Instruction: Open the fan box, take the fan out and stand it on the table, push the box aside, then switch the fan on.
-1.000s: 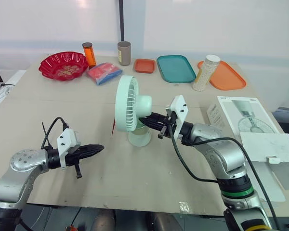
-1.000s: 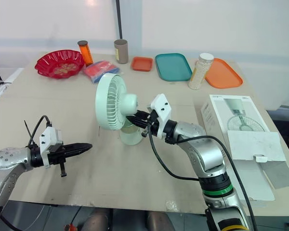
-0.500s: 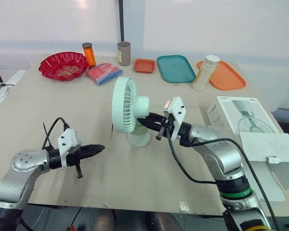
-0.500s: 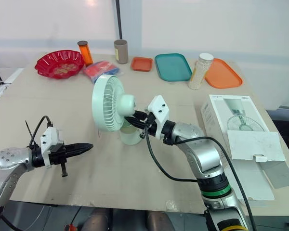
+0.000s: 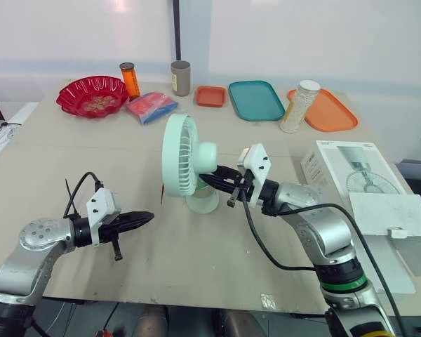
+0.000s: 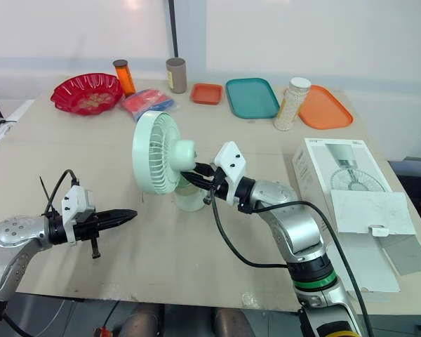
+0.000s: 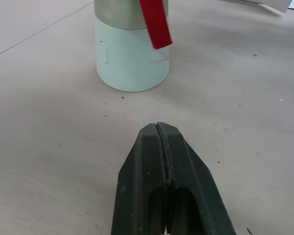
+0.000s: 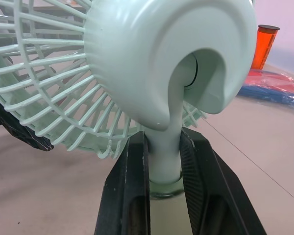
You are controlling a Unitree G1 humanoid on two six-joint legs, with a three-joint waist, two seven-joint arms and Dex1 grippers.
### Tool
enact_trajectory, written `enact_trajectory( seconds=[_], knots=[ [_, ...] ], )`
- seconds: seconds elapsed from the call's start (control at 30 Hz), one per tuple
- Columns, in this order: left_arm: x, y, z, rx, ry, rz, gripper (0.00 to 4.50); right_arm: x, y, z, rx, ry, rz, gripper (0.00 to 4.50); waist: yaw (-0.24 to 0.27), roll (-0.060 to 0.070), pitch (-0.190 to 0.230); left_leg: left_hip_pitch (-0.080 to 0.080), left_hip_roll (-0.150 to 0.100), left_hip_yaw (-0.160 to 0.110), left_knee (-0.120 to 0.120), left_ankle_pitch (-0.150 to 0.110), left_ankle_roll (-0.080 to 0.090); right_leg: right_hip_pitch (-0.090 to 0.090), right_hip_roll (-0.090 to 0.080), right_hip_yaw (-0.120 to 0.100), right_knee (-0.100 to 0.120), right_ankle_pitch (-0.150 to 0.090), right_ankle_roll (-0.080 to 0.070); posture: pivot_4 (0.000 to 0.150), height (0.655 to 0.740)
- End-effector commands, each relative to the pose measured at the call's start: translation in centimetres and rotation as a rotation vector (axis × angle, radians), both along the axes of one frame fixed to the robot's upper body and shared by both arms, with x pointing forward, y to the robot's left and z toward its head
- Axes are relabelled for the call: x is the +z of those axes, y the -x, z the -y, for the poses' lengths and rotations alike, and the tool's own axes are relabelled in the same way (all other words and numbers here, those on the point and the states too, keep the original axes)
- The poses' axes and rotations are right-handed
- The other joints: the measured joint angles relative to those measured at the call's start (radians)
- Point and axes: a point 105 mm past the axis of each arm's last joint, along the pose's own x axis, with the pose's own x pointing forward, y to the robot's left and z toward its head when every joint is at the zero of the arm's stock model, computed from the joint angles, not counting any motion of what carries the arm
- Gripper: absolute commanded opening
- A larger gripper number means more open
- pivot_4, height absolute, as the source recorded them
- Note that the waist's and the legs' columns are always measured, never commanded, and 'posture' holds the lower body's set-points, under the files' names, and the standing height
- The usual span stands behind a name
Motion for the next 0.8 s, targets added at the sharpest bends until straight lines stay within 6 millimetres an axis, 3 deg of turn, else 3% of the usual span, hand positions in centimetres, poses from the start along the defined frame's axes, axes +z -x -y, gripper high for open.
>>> enact_trajectory(
  seconds=[0.03,0.17,0.23,0.27,0.8],
  knots=[
    [0.9,0.1,0.4,-0.022,0.004,0.041,0.0,0.5,0.8,-0.4,0.027,-0.001,0.028,1.64,0.0,0.0,0.0,0.0,0.0,0.0,0.0,0.0,0.0,0.0,0.0,0.0,0.0,0.0,0.0,0.15,0.74],
    [0.9,0.1,0.5,-0.023,0.005,0.041,0.0,0.4,0.8,-0.2,0.019,0.0,0.026,3.21,0.0,0.0,0.0,0.0,0.0,0.0,0.0,0.0,0.0,0.0,0.0,0.0,0.0,0.0,0.0,0.15,0.74],
    [0.9,0.1,0.6,-0.026,0.006,0.042,0.0,0.4,0.8,-0.2,0.017,-0.001,0.027,4.25,0.0,0.0,0.0,0.0,0.0,0.0,0.0,0.0,0.0,0.0,0.0,0.0,0.0,0.0,0.0,0.15,0.74],
    [0.9,0.1,0.6,-0.027,0.006,0.042,0.0,0.5,0.9,-0.2,0.017,-0.001,0.028,4.39,0.0,0.0,0.0,0.0,0.0,0.0,0.0,0.0,0.0,0.0,0.0,0.0,0.0,0.0,0.0,0.15,0.74],
    [1.0,0.2,0.6,-0.026,0.008,0.041,0.0,0.2,1.6,0.7,0.001,0.01,0.015,4.39,0.0,0.0,0.0,0.0,0.0,0.0,0.0,0.0,0.0,0.0,0.0,0.0,0.0,0.0,0.0,0.15,0.74]
  ],
)
